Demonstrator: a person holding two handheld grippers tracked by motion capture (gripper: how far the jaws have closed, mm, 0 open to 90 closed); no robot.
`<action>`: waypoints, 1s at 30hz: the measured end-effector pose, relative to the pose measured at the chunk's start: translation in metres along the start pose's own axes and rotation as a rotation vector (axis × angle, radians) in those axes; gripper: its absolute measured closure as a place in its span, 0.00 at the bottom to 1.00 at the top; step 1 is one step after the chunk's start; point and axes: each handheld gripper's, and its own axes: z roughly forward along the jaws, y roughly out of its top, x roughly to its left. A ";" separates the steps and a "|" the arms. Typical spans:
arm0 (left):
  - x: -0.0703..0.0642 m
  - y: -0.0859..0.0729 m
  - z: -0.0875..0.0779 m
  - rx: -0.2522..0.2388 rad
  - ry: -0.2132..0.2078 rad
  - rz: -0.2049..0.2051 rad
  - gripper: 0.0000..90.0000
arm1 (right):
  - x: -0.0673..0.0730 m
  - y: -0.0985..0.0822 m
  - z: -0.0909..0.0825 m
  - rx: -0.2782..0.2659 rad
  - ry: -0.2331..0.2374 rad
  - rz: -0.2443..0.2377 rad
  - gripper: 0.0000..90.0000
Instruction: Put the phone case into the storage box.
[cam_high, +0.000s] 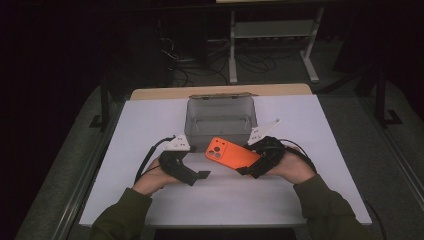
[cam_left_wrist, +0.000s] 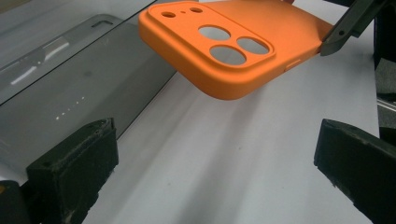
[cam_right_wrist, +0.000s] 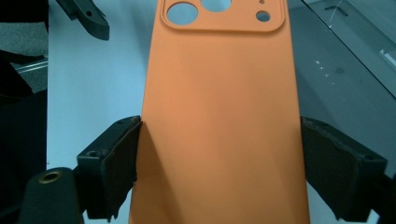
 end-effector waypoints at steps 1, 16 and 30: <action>0.000 0.000 0.002 0.003 -0.001 0.000 0.00 | 0.000 0.000 0.000 0.000 0.001 -0.001 0.17; -0.004 0.003 0.022 0.018 -0.011 0.048 0.00 | -0.002 -0.001 -0.003 -0.009 -0.005 0.007 0.17; -0.007 0.001 0.021 0.020 0.045 0.152 0.00 | -0.002 -0.001 -0.002 -0.003 -0.004 0.008 0.17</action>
